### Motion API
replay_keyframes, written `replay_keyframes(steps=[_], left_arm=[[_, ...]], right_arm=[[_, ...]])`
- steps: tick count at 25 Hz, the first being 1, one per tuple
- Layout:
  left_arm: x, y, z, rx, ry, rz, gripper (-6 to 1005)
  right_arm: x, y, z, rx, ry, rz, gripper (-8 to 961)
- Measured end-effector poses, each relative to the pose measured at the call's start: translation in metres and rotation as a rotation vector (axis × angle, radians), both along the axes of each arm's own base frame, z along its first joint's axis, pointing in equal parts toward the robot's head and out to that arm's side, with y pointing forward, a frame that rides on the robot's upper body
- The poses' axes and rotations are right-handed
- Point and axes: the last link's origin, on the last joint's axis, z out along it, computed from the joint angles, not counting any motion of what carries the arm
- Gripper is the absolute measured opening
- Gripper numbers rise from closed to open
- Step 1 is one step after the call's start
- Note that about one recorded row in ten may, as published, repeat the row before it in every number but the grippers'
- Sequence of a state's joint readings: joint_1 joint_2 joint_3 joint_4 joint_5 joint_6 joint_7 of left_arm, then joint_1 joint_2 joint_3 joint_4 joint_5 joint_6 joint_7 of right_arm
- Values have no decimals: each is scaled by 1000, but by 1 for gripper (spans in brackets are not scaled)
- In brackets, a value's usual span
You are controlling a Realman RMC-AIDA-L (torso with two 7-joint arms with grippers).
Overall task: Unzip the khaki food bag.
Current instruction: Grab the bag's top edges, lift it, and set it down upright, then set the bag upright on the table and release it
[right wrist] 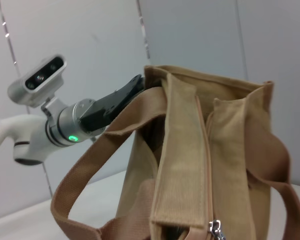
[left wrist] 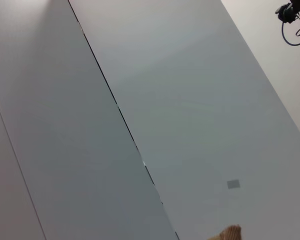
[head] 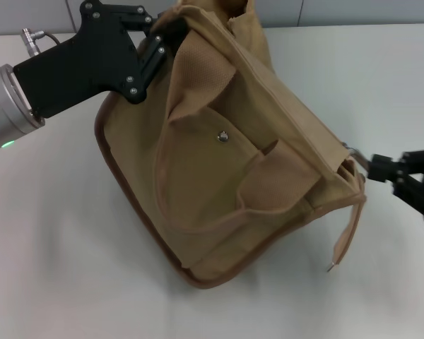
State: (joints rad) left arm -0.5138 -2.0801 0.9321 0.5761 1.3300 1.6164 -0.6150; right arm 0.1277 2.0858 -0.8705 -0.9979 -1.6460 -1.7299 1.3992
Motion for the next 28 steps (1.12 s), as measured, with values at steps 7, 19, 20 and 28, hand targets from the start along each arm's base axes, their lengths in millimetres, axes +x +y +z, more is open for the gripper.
replay_keyframes(steps=[7, 19, 20, 28], left_arm=[[3, -1, -4, -6, -3, -12, 103], [3, -1, -4, -8, -2, -12, 111], [3, -1, -4, -8, -2, -12, 112], [4, -1, -4, -10, -2, -17, 117]], right_arm=[[14, -5, 9, 35, 104, -75, 22], [29, 2, -14, 14, -41, -85, 211], [29, 2, -14, 14, -41, -85, 252], [17, 16, -36, -68, -46, -42, 529]])
